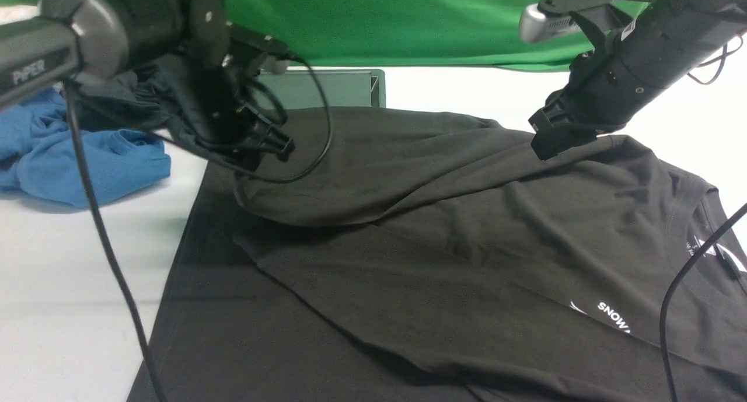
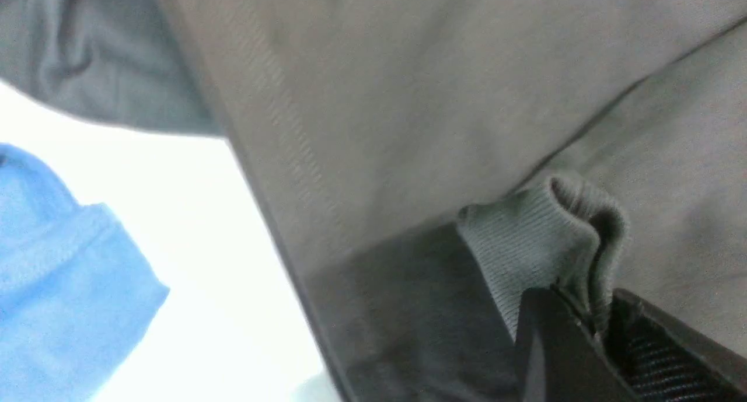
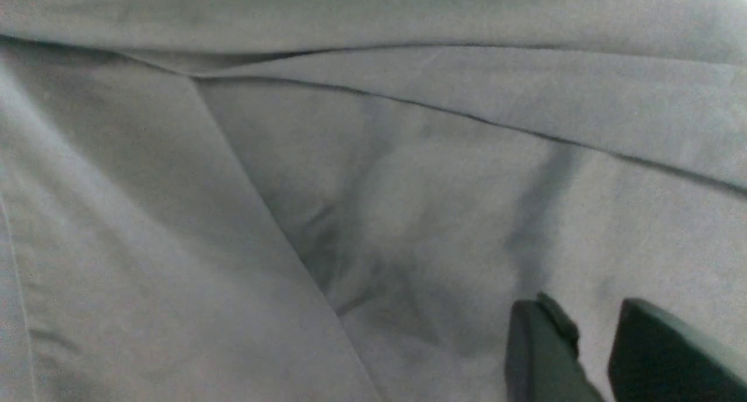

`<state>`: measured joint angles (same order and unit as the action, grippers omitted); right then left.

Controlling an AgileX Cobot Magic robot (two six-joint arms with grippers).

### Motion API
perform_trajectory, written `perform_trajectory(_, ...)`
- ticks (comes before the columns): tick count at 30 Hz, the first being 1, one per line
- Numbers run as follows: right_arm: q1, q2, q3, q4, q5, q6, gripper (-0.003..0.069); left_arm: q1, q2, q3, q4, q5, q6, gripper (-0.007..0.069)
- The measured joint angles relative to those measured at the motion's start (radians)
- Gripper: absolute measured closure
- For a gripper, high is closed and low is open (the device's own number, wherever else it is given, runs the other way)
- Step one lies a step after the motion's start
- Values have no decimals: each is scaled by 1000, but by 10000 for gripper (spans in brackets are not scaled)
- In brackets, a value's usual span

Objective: Fold a long-sleeved shirt on a white desktop.
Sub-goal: 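Fold the left side of the dark shirt inward over its body with the left gripper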

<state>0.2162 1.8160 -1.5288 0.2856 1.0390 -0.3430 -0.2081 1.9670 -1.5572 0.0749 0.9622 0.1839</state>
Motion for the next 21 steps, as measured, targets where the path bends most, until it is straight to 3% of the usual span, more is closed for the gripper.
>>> perform_trajectory(3, 0, 0, 0, 0, 0, 23, 426, 17, 0, 52, 7, -46, 0, 563)
perform_trajectory(11, -11, 21, 0, -14, -58, 141, 270, 41, 2, 66, 28, -114, 0, 540)
perform_trajectory(15, -55, 91, 0, -22, -95, 237, 195, 75, 2, 68, 9, -83, 0, 442)
perform_trajectory(21, -89, 195, 0, -24, -108, 320, 178, 130, 2, 68, 2, -71, 0, 252)
